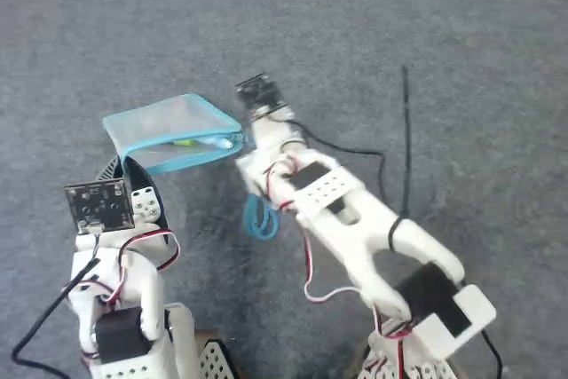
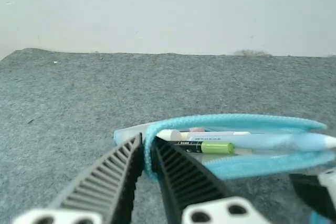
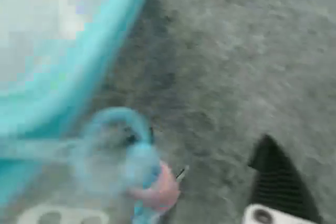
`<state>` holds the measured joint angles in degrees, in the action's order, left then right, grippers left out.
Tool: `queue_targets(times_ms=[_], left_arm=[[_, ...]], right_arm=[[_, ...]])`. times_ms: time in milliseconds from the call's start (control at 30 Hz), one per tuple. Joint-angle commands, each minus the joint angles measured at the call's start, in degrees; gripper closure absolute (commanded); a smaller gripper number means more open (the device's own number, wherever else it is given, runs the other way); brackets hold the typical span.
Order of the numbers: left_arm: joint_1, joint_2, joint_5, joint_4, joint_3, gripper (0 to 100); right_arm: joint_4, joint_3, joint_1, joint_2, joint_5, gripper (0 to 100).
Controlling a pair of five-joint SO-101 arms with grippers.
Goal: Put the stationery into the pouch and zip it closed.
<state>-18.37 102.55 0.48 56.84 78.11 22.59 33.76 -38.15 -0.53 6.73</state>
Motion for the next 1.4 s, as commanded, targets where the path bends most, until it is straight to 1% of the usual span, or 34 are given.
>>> queue_targets(times_ms=[0,33,100,133,200,233,333,400,433,500,567,633,667,733,767,800,833,867,933,967,1000,1067,1133,1200,1233,1267,1333,1367], left_arm=[[0.18,0.26,0.62,-0.88,-0.22,99],[0.18,0.26,0.62,-0.97,-0.13,99],[0.18,0.26,0.62,-1.05,-0.13,99],[0.18,0.26,0.62,-1.05,-0.04,99],[0.44,0.26,0.62,-1.58,1.10,99],[0.44,0.26,0.62,-2.46,1.89,99],[0.62,0.00,0.62,-5.63,4.88,99],[0.62,0.00,0.62,-6.95,6.02,99],[0.62,0.00,0.62,-6.86,6.11,99],[0.26,0.18,0.62,-6.42,6.20,99],[0.35,0.18,0.62,-6.07,6.11,99],[0.53,0.18,0.62,-6.24,6.20,99],[0.53,0.00,0.62,-6.33,6.29,99],[0.97,-0.09,0.62,-6.42,6.81,99],[2.20,-0.09,0.62,-6.42,7.08,99],[3.34,0.00,0.62,-5.98,6.90,99],[3.78,0.35,0.70,-5.19,6.20,99],[3.34,0.44,0.70,-3.52,3.82,99],[-0.88,1.41,0.97,0.53,-1.45,99],[-2.64,1.58,0.97,0.88,-2.33,99],[-3.34,1.67,1.05,-0.35,-0.92,99],[-1.14,1.14,0.53,-4.92,4.70,99],[2.90,0.26,-3.08,-9.76,9.89,99],[6.51,-0.53,-6.68,-11.43,11.91,99],[6.95,-0.62,-6.68,-10.29,11.03,99],[6.07,-0.26,-5.80,-7.91,8.48,99],[1.58,0.79,-2.99,-2.73,2.59,99],[-0.35,1.05,-0.88,-1.93,1.54,99]], right_arm=[[5.67,-3.43,4.79,7.69,-5.10,94.6],[8.31,-3.69,4.79,11.12,-6.59,95.3],[14.99,-4.04,3.47,20.26,-8.26,99.8],[17.63,-3.52,2.51,25.54,-9.23,99.0],[20.26,-0.97,0.92,34.24,-12.66,99.1],[19.30,2.20,0.75,36.62,-14.42,99.2],[13.05,11.96,0.84,33.19,-18.64,99.2],[13.05,10.46,2.42,29.41,-20.22,99.2],[15.43,6.95,2.77,29.41,-19.78,99.2],[23.78,-1.41,2.33,32.31,-18.29,99.2],[31.43,-7.38,0.04,37.49,-18.64,99.2],[33.71,-5.71,-1.01,41.80,-20.75,99.2],[32.57,-1.67,-1.01,42.51,-21.71,99.2],[24.04,8.09,0.22,40.57,-23.47,99.2],[20.18,11.34,1.27,39.34,-24.26,99.2],[18.86,11.25,2.51,38.29,-24.35,99.2],[21.41,8.35,3.30,38.64,-24.26,99.2],[26.42,3.25,3.65,40.22,-24.18,99.2],[38.20,-7.56,2.15,45.41,-24.09,99.2],[41.98,-11.52,0.66,48.04,-24.35,99.2],[43.47,-12.75,-0.31,50.24,-24.53,99.2],[41.27,-6.95,-0.40,50.07,-24.97,99.2],[33.54,4.48,0.84,44.97,-26.73,99.2],[25.01,10.73,2.42,39.69,-26.99,99.2],[25.36,9.76,2.95,38.73,-26.64,99.2],[28.44,6.68,3.12,39.52,-26.46,99.2],[37.14,-1.93,1.63,44.35,-26.02,99.2],[40.75,-5.98,0.40,47.60,-26.02,99.2]])
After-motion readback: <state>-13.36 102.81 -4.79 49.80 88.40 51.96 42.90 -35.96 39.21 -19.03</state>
